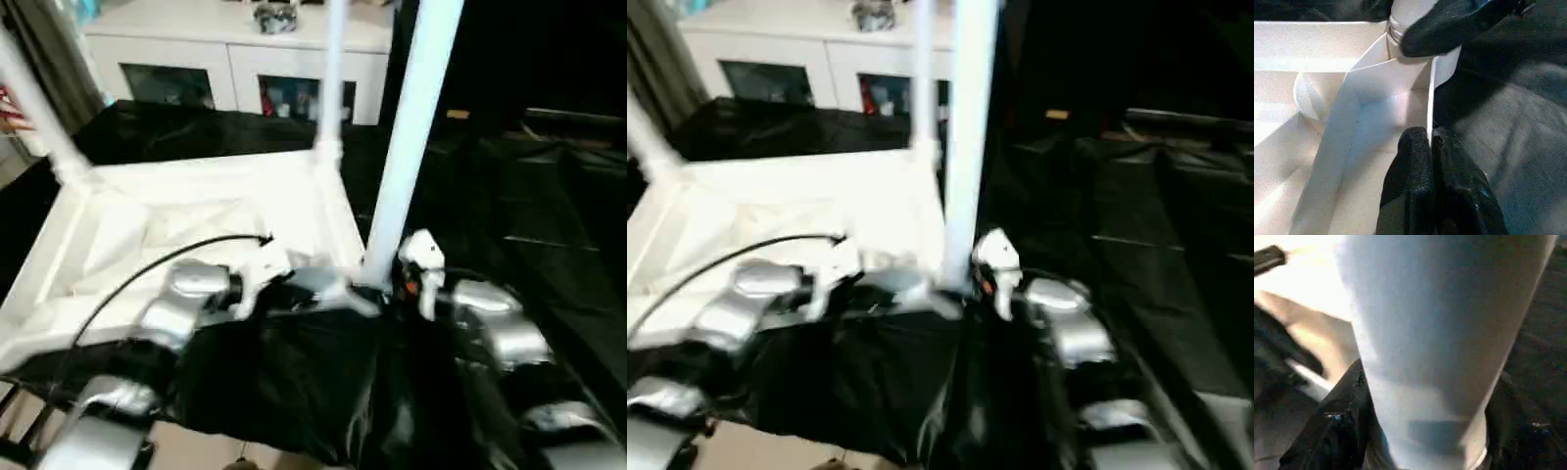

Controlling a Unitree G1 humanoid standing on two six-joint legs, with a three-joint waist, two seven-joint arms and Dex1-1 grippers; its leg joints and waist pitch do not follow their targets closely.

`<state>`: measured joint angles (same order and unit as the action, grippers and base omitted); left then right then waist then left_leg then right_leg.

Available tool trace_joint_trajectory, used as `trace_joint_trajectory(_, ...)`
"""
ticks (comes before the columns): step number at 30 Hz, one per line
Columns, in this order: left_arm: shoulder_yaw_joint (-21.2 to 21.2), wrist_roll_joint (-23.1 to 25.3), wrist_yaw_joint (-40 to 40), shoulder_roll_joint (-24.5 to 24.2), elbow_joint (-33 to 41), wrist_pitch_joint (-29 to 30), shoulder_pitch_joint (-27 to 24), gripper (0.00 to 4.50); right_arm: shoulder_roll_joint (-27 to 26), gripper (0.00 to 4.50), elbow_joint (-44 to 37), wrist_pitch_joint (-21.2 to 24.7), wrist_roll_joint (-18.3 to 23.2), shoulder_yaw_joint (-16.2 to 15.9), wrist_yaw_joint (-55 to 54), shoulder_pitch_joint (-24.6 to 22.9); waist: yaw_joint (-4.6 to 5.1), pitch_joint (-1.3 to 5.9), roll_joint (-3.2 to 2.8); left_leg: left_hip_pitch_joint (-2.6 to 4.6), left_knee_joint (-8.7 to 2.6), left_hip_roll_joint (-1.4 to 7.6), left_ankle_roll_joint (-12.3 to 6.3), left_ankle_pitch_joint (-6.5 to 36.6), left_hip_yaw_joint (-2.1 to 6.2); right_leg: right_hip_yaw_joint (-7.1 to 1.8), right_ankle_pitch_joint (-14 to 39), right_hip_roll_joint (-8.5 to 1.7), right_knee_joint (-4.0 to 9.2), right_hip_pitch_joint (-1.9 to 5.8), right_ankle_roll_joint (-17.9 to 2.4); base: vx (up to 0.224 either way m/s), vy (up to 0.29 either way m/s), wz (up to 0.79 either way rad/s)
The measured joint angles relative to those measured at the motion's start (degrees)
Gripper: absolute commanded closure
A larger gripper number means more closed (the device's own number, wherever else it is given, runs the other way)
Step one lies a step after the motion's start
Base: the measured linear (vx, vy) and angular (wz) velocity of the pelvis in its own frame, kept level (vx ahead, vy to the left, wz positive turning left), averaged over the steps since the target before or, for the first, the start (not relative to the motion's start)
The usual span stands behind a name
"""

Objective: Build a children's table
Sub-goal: Rotate leg to tighten

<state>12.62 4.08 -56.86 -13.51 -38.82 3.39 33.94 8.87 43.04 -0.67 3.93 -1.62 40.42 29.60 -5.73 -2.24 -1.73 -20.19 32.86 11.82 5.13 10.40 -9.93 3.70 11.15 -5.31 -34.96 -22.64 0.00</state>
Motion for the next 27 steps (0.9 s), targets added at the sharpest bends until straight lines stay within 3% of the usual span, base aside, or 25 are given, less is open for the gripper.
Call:
trace_joint_trajectory(5,-0.37,1.64,9.62,5.15,-4.50,2.31,3.48,4.50,-4.45,1.84,5.99,1.73,-0.24,3.62,-17.03,5.16,0.48,-0.06,-0.21,0.00,-0.03,-0.05,0.00,0.00,0.02,-0.01,0.00,0.00,0.05,0.00,0.01,0.000,0.000,0.00)
trace_joint_trajectory(10,-0.54,2.29,12.05,6.89,-5.44,2.50,4.29,4.50,-5.40,1.84,8.55,0.69,-1.36,4.78,-21.25,7.02,0.45,0.00,-0.37,-0.05,-0.09,-0.06,0.00,0.00,0.03,-0.01,-0.02,0.00,0.05,0.00,0.00,0.000,0.000,0.00)
trace_joint_trajectory(12,-0.55,2.29,12.03,6.91,-5.41,2.22,4.30,4.50,-5.40,1.15,8.86,-0.28,-1.32,4.86,-21.19,6.99,0.42,0.03,-0.42,-0.06,-0.17,-0.06,0.00,0.00,0.03,0.00,-0.05,0.00,0.04,0.00,-0.03,0.000,0.000,0.00)
trace_joint_trajectory(17,-0.46,2.17,9.49,5.41,-4.59,0.31,3.65,4.50,-4.45,0.77,8.33,-1.53,-0.14,5.02,-15.00,6.40,0.43,0.06,-0.61,-0.18,-0.38,-0.03,0.01,0.00,0.03,0.06,-0.23,0.02,0.01,-0.10,-0.31,0.000,0.000,0.00)
trace_joint_trajectory(20,-0.46,1.58,6.02,3.26,-3.06,-0.38,2.62,4.50,-2.38,0.55,6.63,-2.64,-0.23,2.95,-7.25,4.87,0.48,0.06,-0.68,-0.40,-0.55,0.04,0.01,0.00,0.03,0.11,-0.16,0.11,0.02,-0.22,-0.20,0.000,0.000,0.00)
trace_joint_trajectory(27,0.20,-0.02,-2.50,-0.66,-1.45,-2.57,1.80,4.50,2.79,0.55,3.51,-3.99,-0.06,-0.59,7.58,2.79,0.16,0.03,-0.72,-0.79,-0.32,0.08,0.01,-0.01,0.04,0.13,-0.09,0.12,0.07,-0.44,-0.23,0.000,0.000,0.00)
